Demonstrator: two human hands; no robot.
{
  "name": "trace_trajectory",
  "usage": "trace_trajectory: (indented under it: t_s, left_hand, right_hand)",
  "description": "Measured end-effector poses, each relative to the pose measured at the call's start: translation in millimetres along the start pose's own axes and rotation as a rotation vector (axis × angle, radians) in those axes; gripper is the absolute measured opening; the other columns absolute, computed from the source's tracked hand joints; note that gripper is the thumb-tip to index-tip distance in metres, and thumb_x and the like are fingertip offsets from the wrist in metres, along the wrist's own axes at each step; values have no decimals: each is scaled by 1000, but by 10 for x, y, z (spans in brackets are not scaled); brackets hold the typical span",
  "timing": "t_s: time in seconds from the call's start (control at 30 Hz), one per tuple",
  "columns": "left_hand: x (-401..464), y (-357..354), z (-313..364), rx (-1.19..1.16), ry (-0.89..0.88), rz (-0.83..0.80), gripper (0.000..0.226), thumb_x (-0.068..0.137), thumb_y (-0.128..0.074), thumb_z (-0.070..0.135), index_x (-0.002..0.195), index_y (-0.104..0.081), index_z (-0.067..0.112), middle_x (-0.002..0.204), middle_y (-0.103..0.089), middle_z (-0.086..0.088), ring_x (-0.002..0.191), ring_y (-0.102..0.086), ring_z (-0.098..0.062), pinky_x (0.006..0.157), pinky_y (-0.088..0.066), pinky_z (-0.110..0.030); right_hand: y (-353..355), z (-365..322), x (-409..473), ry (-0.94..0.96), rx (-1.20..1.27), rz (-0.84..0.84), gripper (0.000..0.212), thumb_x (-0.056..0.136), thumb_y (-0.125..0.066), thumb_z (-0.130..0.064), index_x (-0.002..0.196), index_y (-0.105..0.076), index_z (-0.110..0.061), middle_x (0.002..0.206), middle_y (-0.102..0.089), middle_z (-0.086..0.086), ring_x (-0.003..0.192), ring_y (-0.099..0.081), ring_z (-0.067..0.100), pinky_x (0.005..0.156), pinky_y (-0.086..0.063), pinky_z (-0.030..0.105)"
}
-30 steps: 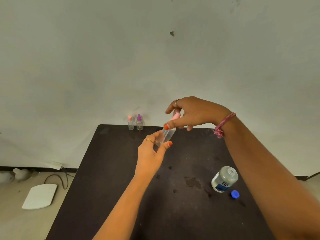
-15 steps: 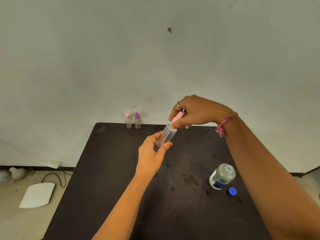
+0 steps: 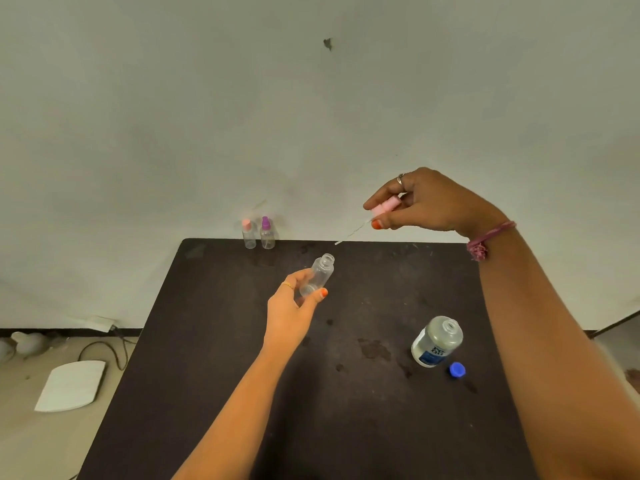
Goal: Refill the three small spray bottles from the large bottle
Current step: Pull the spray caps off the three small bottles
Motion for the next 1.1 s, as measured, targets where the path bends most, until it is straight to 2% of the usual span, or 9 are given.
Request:
trace_trajectory:
  t_s: [0.1,0.2,0.3,0.4,0.47,0.6,0.7,0.8,1.1]
  left_hand:
    - [35,-60,-117,37,29,-8,43,87,-67,24,128,-51,24,130,-56,2,100,-52,-6,81,-41,-10]
    - [44,-123,-223,45,64,-28,47,87,-68,24,130,-50,18,124,-57,3,98,-51,-5,86,-41,-16]
    - [44,-209,-339,45,63,-65,46,85,-71,22,126,-53,14,114,-54,8,98,-52,-3,84,-40,-12]
    - [65,-314,-482,57,49,-87,39,82,-74,15,117,-58,11,114,-52,4,101,-56,-7,73,-43,0]
    - [72,-387,-586,61,68,-103,38,81,-75,13,115,-60,11,113,-54,3,100,-57,-7,75,-43,1]
    - [93,-546,-800,113,127,-148,40,80,-76,15,117,-61,13,115,-59,1,100,-58,-6,86,-43,-11]
    - [105,-654,-921,176,176,-159,43,80,-75,17,120,-60,12,118,-61,0,108,-59,-12,88,-43,-16]
    - [98,-741,-1008,223,194,-180,42,81,-74,14,120,-59,13,117,-62,0,99,-57,-6,84,-42,-13]
    - [157,-944,-1264,257,263,-225,39,81,-73,10,117,-60,14,116,-63,-2,100,-59,-8,89,-46,-18]
  right_hand:
    - [-96,187,-39,-56,45,103,27,75,-78,-19,101,-71,-23,91,-70,-10,80,-69,8,76,-52,17]
    - [-344,428,-79,-107,68,261,25,77,-74,-16,101,-71,-21,96,-68,-10,88,-64,5,81,-48,16]
    - [-758,712,-153,-195,101,425,19,79,-67,-14,98,-71,-16,96,-67,-6,88,-62,5,77,-43,6]
    - [-1239,1026,-256,-335,235,538,15,79,-66,-16,93,-71,-19,91,-68,-5,82,-62,5,73,-46,12]
    - [-1536,1225,-343,-427,318,591,12,78,-66,-16,88,-69,-23,85,-68,-5,76,-63,6,70,-48,17]
    - [-2041,1593,-502,-627,381,579,9,78,-64,-20,85,-63,-26,77,-67,-9,69,-66,12,69,-57,34]
    - [-2308,1789,-577,-731,386,530,11,80,-62,-19,91,-62,-20,79,-66,-8,73,-65,10,66,-53,26]
    - [-2497,1906,-619,-812,365,459,18,83,-62,-20,101,-60,-18,80,-63,-11,74,-61,4,62,-42,14]
    - [-2765,2054,-606,-871,343,424,6,82,-64,-17,86,-60,-20,84,-65,-4,73,-59,7,61,-40,16]
Point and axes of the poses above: each hand's wrist, its own x-axis towards the middle knuckle, its own y-axis out of the back of the hand, z = x × y, the point moved 2 cm from there along x, towards the middle knuckle
